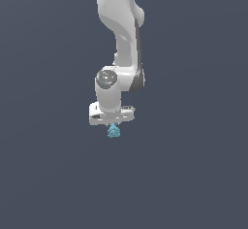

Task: Pick up the object and move it to a goal position.

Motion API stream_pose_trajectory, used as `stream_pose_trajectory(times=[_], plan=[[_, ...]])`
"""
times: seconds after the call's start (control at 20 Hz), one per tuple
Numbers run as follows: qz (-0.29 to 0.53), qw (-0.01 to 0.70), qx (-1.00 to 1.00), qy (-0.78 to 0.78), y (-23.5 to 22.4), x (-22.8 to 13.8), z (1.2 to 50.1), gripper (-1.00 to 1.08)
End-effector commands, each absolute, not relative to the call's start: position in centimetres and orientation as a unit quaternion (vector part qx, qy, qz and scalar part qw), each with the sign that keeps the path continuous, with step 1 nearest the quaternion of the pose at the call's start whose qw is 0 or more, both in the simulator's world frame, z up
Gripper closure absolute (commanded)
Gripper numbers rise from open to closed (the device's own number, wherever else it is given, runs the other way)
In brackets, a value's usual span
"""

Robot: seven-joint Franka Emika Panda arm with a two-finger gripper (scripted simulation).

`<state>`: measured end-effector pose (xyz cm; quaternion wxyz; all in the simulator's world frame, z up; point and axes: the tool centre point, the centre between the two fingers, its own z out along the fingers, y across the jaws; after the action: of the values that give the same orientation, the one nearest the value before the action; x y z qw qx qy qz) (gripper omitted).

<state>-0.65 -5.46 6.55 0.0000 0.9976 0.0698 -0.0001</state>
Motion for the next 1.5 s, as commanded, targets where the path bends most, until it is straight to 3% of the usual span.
stream_pose_trajectory(times=[0.0,0.6,1.45], plan=[[0.000,0.000,0.998,0.070,-5.3,-0.7,6.7,1.08],[0.000,0.000,0.998,0.070,-2.5,-1.8,12.1,1.08],[0.000,0.001,0.998,0.070,6.7,-5.3,30.0,1.08]])
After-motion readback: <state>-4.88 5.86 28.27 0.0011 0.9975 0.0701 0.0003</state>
